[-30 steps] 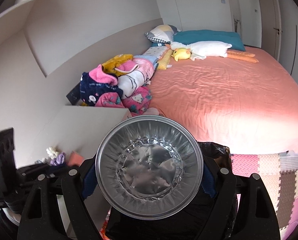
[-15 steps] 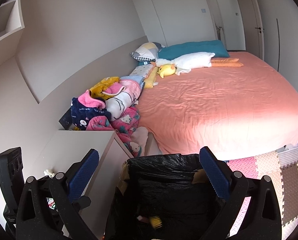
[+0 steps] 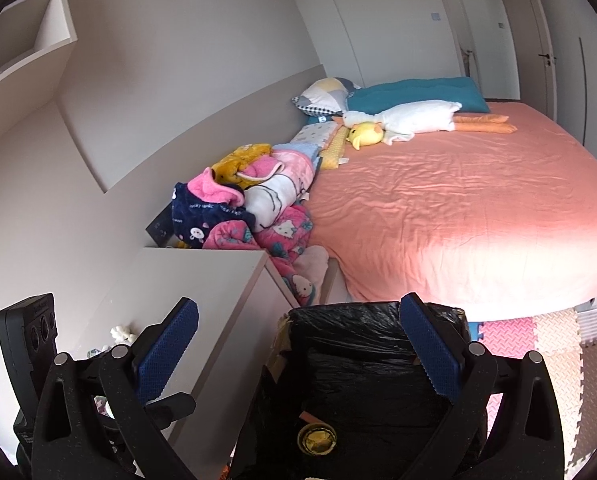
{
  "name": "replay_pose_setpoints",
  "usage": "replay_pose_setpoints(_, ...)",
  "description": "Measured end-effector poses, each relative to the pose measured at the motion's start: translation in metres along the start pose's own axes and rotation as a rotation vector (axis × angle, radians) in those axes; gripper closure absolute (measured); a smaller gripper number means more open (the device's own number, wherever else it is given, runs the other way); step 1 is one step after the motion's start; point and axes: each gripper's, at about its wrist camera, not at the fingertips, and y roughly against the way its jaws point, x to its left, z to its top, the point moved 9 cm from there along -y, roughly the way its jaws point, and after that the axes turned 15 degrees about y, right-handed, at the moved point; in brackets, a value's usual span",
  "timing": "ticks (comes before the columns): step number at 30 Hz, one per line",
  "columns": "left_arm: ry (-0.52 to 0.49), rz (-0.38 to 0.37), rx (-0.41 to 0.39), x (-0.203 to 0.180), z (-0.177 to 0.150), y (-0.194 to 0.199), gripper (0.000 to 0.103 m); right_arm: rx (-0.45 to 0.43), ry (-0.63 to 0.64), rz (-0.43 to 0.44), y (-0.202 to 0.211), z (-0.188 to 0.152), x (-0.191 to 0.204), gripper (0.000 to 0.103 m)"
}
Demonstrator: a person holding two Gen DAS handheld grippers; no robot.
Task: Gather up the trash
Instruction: 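Open the left tool to drop the pink block into the bag, then move both tools back over the trash on the table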
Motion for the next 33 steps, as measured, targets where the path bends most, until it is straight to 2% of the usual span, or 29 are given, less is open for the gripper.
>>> replay_pose_setpoints(22, 0.207, 0.154, -0.147, 0.100, -0.012, 0.073, 0.010, 0.058, 0.145, 0.212, -0.043, 0.000, 0.112, 0.003)
replay_pose_setpoints(33, 0.269, 0.250, -0.215, 0.148, -0.022, 0.116, 0.010, 0.082, 0.211, 0.309, -0.062, -0.003, 0.171, 0.003)
